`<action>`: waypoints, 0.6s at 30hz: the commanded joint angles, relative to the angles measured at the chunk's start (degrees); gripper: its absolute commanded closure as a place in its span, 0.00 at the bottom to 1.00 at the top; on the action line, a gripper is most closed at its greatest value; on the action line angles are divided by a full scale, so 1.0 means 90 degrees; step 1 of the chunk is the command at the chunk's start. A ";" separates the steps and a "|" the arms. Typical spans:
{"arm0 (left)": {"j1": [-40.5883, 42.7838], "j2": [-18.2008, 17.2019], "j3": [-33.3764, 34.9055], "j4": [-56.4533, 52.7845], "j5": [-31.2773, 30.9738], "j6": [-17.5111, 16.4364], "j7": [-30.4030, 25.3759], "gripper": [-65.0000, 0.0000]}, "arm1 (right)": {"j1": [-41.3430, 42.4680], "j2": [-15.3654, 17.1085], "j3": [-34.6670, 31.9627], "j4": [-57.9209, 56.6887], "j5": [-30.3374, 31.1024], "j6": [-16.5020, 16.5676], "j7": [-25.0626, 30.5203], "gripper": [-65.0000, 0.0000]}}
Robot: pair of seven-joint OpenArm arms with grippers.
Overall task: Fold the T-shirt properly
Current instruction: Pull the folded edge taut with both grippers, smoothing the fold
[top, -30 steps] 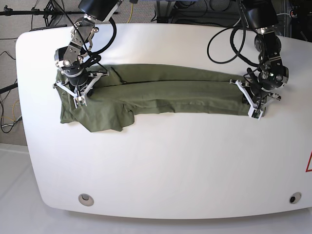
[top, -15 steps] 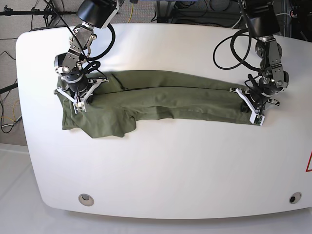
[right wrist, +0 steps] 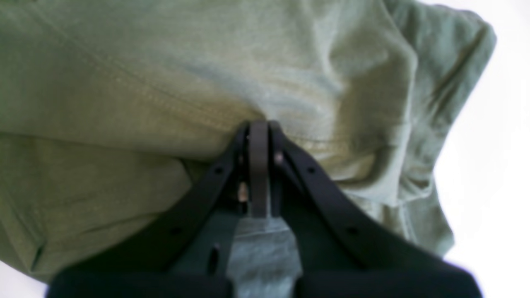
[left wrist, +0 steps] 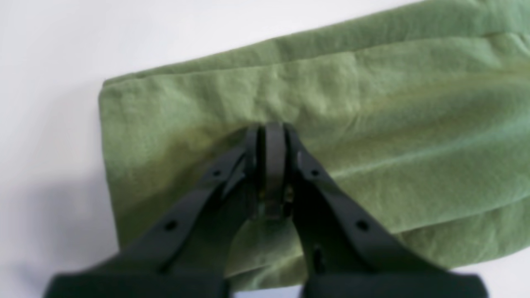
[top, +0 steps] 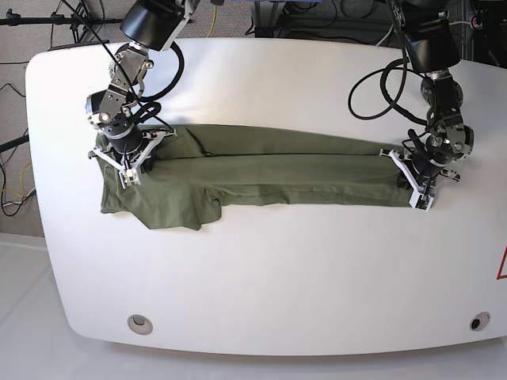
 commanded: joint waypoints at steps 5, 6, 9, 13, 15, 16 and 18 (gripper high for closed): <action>-0.0100 -0.0091 -0.0067 0.0059 0.0216 0.0062 0.0205 0.98 | -0.0044 0.0005 0.0049 0.0064 -0.0068 -0.0025 -0.0115 1.00; -0.0110 -0.0091 -0.0067 0.0059 0.0216 0.0062 0.0205 0.98 | -0.0083 0.0005 0.0049 0.0074 -0.0068 -0.0025 -0.0115 1.00; -0.0149 -0.0091 -0.0086 0.0176 0.0216 0.0062 0.0225 0.98 | -0.0142 -0.0004 0.0049 0.0191 -0.0029 -0.0025 -0.0115 1.00; -0.0100 -0.0081 -0.0096 0.0528 0.0216 0.0062 0.0234 0.98 | -0.0171 -0.0034 0.0030 0.0494 -0.0009 -0.0025 -0.0115 1.00; -0.0100 -0.0071 -0.0096 0.0753 0.0216 0.0062 0.0234 0.98 | -0.0171 -0.0102 0.0020 0.0660 -0.0009 -0.0016 -0.0124 1.00; -0.0100 -0.0071 -0.0096 0.0831 0.0216 0.0062 0.0234 0.98 | -0.0161 -0.0141 0.0020 0.0718 -0.0009 -0.0006 -0.0124 1.00; -0.0090 -0.0061 -0.0096 0.1007 0.0216 0.0062 0.0244 0.98 | -0.0152 -0.0200 0.0020 0.0865 -0.0019 0.0004 -0.0124 1.00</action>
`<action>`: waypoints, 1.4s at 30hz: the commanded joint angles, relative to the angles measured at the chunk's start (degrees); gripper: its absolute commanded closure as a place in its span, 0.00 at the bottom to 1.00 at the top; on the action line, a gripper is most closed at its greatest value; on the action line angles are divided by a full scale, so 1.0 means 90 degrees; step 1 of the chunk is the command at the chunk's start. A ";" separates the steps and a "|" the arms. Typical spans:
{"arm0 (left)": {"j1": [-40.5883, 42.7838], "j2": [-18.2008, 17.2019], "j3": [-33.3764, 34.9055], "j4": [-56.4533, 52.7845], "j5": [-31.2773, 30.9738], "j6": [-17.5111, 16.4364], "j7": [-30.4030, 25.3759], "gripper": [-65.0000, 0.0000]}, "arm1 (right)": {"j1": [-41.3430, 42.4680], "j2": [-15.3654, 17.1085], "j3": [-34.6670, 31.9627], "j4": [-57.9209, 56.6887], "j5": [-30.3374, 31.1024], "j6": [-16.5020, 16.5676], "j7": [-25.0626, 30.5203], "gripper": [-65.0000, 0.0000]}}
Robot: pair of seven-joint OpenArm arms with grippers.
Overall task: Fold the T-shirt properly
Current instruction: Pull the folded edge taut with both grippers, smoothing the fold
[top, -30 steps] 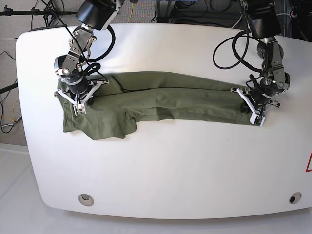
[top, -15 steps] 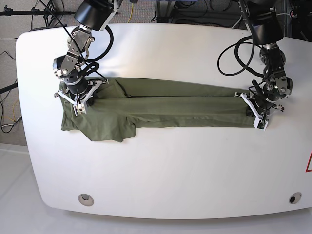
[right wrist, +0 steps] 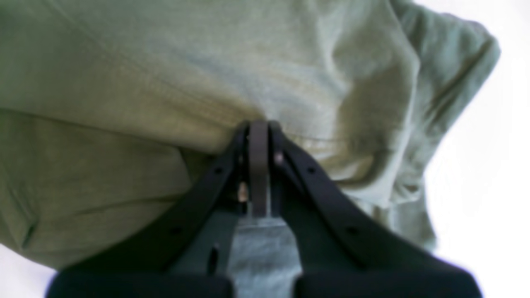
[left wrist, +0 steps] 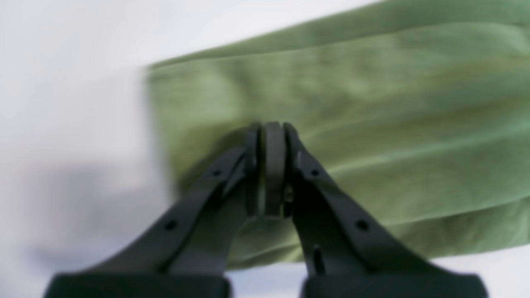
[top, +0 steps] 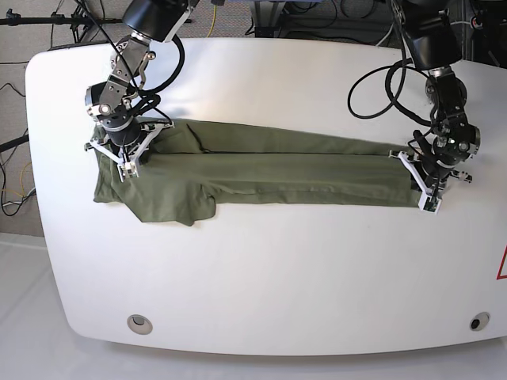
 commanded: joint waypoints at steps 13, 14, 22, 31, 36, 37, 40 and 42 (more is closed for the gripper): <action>-0.0205 0.0075 -0.0629 0.1606 -0.0090 -0.0001 0.0522 0.98 | 0.0113 -0.0086 -0.0036 0.1068 0.0061 -0.0008 0.0119 1.00; -0.0205 0.0085 -0.0668 0.1743 -0.0090 -0.0001 0.0571 0.98 | 0.0113 -0.0086 -0.0036 0.1127 0.0061 -0.0008 0.0119 1.00; 0.0020 0.0095 -0.0717 0.2407 -0.0071 -0.0011 0.0639 0.98 | 0.0182 -0.0086 -0.0036 0.1244 0.0061 -0.0008 0.0119 1.00; 0.0538 0.0105 -0.0727 0.2427 -0.0100 -0.0011 0.0639 0.98 | 0.0133 -0.0086 0.0003 0.1254 0.0032 -0.0008 0.0119 1.00; 0.0713 0.0212 -0.0736 0.2427 -0.0110 -0.0011 0.0639 0.98 | 0.0035 -0.0086 -0.0036 0.1283 0.0022 -0.0008 0.0109 1.00; 0.0713 0.0241 -0.0736 0.2427 -0.0100 -0.0011 0.0639 0.98 | 0.0035 -0.0086 -0.0036 0.1283 0.0022 -0.0008 0.0109 1.00; 0.0792 0.0271 -0.0736 0.2427 -0.0090 -0.0011 0.0639 0.98 | 0.0035 -0.0086 -0.0036 0.1293 0.0022 -0.0008 0.0109 1.00; 0.0831 0.0271 -0.0736 0.2427 -0.0081 -0.0011 0.0639 0.98 | 0.0035 -0.0086 -0.0036 0.1293 0.0022 -0.0008 0.0109 1.00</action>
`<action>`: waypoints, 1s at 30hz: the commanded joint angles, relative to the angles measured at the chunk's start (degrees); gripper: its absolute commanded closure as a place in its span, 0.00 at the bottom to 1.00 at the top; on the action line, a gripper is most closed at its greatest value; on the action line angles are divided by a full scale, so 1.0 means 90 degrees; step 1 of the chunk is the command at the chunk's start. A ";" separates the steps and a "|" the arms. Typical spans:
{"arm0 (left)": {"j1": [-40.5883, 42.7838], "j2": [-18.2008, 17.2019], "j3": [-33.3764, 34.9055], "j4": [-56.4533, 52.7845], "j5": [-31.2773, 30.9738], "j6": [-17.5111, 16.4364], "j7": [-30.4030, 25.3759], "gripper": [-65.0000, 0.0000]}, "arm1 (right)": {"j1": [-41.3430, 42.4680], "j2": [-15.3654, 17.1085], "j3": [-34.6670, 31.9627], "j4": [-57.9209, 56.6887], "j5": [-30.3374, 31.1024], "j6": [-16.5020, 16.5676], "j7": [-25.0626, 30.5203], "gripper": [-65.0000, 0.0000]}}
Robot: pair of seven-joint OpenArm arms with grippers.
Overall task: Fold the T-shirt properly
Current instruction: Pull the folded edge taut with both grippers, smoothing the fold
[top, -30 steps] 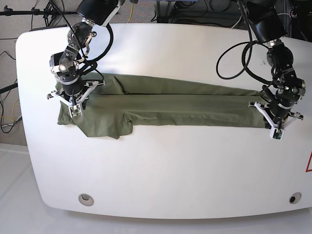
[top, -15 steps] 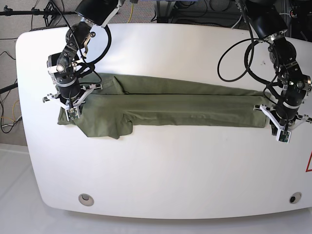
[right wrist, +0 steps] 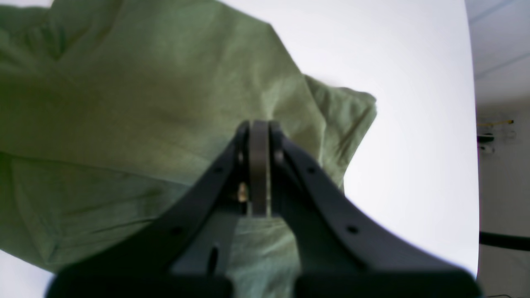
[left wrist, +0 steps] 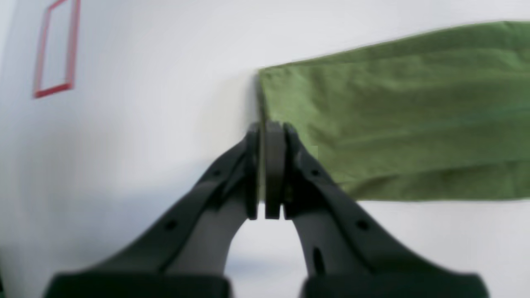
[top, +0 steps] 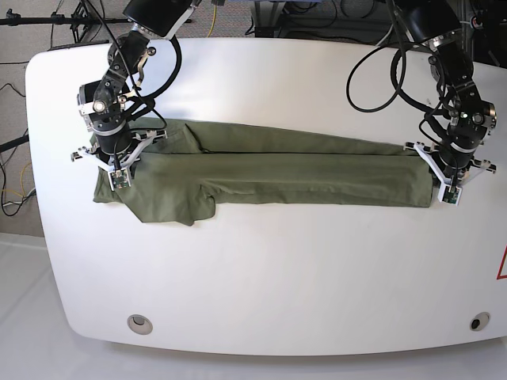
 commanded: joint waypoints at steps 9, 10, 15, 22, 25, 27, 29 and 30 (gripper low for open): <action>0.0061 -0.0072 -0.0017 0.0120 -0.0018 0.0042 -0.0143 0.98 | 0.0125 0.0048 -0.0017 0.0135 0.0058 -0.0025 0.0114 1.00; 0.0052 -0.0072 -0.0017 0.0120 -0.0018 0.0042 -0.0143 0.98 | 0.0135 0.0057 -0.0017 0.0135 0.0058 -0.0025 0.0114 1.00; 0.0012 -0.0082 0.0012 0.0090 -0.0008 0.0042 -0.0143 0.98 | 0.0145 0.0057 -0.0017 0.0125 0.0088 -0.0025 0.0114 1.00; -0.0056 -0.0072 0.0041 0.0100 -0.0008 0.0042 -0.0143 0.98 | 0.0223 0.0057 -0.0017 0.0115 0.0068 -0.0025 0.0114 1.00; -0.0154 -0.0062 0.0031 0.0090 -0.0008 0.0042 -0.0143 0.98 | 0.0223 0.0057 -0.0027 0.0047 0.0058 -0.0025 0.0114 1.00; -0.0173 -0.0062 0.0031 0.0081 -0.0008 0.0042 -0.0143 0.98 | 0.0232 0.0057 -0.0027 -0.0012 0.0058 -0.0025 0.0114 1.00; -0.0173 -0.0052 0.0031 0.0081 -0.0008 0.0042 -0.0143 0.98 | 0.0242 0.0077 -0.0027 -0.0071 0.0058 -0.0025 0.0114 1.00; -0.0173 -0.0052 0.0031 0.0081 -0.0008 0.0042 -0.0143 0.98 | 0.0252 0.0087 -0.0036 -0.0100 0.0058 -0.0025 0.0114 1.00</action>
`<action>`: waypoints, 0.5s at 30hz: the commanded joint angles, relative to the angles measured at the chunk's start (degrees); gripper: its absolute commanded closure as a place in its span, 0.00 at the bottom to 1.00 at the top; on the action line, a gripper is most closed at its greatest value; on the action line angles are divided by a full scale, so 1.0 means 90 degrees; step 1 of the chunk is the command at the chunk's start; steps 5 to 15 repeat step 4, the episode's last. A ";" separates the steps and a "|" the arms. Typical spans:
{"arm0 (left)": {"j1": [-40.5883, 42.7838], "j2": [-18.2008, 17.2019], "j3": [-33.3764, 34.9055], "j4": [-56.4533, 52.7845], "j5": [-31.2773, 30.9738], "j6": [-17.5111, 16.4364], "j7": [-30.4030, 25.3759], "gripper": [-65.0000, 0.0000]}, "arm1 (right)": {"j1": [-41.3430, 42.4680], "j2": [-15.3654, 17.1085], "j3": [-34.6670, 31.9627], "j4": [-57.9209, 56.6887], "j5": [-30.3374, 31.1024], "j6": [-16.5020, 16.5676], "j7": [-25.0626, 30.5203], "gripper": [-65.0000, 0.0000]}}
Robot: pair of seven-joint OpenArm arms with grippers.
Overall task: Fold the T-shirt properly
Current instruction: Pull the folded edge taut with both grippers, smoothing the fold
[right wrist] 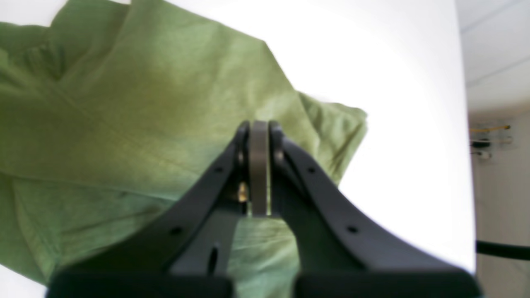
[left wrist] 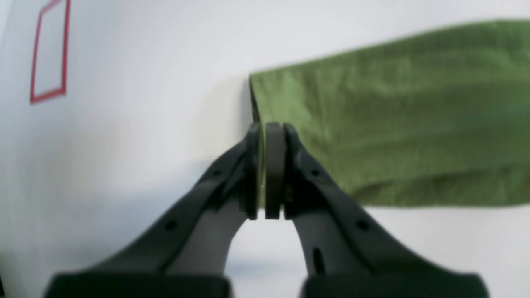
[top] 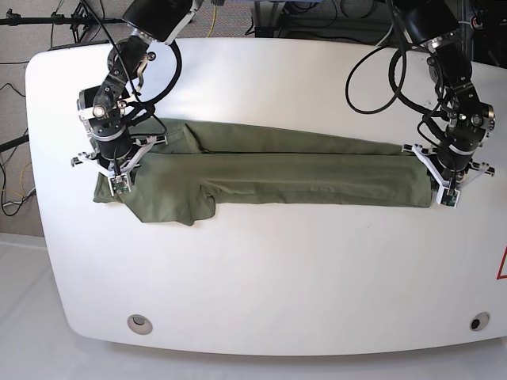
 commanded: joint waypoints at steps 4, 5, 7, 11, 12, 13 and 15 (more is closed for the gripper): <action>-0.0061 0.0011 -0.0020 0.0090 -0.0027 0.0018 -0.0104 0.98 | 0.0148 0.0070 -0.0054 -0.0010 0.0053 -0.0016 0.0089 1.00; -0.0061 0.0011 -0.0020 0.0090 -0.0027 0.0018 -0.0104 0.98 | 0.0148 0.0070 -0.0054 -0.0010 0.0053 -0.0016 0.0089 1.00; -0.0061 0.0011 -0.0020 0.0090 -0.0027 0.0018 -0.0104 0.98 | 0.0148 0.0070 -0.0054 -0.0010 0.0053 -0.0016 0.0089 1.00; -0.0061 0.0011 -0.0020 0.0090 -0.0027 0.0018 -0.0104 0.98 | 0.0148 0.0070 -0.0054 -0.0010 0.0053 -0.0016 0.0089 1.00; -0.0061 0.0011 -0.0020 0.0090 -0.0027 0.0018 -0.0104 0.98 | 0.0148 0.0070 -0.0054 -0.0010 0.0053 -0.0016 0.0089 1.00; -0.0061 0.0011 -0.0020 0.0090 -0.0027 0.0018 -0.0104 0.98 | 0.0148 0.0070 -0.0054 -0.0010 0.0053 -0.0016 0.0089 1.00; -0.0061 0.0011 -0.0020 0.0090 -0.0027 0.0018 -0.0104 0.98 | 0.0148 0.0070 -0.0054 -0.0010 0.0053 -0.0016 0.0089 1.00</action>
